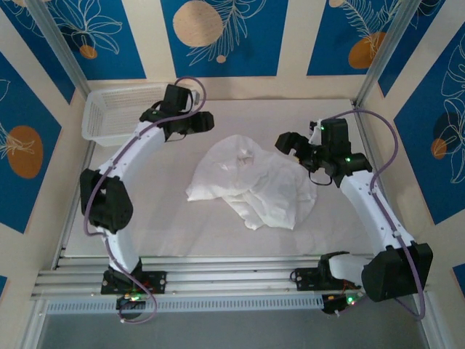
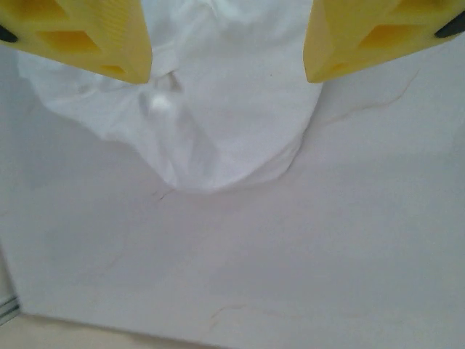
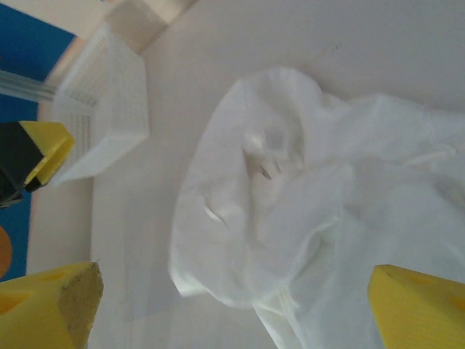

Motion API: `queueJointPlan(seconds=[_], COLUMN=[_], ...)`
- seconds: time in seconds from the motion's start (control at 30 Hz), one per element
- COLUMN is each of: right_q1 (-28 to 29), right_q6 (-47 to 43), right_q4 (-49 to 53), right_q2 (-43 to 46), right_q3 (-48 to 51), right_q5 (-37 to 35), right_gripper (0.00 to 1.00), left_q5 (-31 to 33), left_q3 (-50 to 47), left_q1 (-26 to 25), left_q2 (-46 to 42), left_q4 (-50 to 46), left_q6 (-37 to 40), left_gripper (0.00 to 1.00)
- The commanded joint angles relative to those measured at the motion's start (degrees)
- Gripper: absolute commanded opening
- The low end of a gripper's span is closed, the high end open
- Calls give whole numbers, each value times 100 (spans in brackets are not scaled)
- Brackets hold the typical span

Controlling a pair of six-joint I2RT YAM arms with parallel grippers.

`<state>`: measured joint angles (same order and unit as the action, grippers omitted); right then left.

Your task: Fold the inside-out t-shirt

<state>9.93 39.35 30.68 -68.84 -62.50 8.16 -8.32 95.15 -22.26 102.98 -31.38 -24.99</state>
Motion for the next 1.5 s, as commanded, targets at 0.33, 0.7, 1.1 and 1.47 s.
queueJointPlan(seconds=[0.33,0.7,1.1,1.47], right_q1=[-735,-549,-611,-507], right_q6=[-374,-406,-805,-1256], right_q4=[-123,-435,-407,-744], right_q2=[-1708,-1739,-3166,308], right_q3=[934,868,-65,-691], right_q5=[-75,36,260,-1017], right_gripper=[86,68,36,0], left_q5=[647,810,648,1287], left_q3=[-2075,-1184,-595,1145], left_q1=[-1638,-1617,-1401,-1030], left_q2=[-366,1045,903,-1322], left_q4=[330,632,305,-862], left_q6=[-76,-40,47,915], left_gripper=[63,62,0,0])
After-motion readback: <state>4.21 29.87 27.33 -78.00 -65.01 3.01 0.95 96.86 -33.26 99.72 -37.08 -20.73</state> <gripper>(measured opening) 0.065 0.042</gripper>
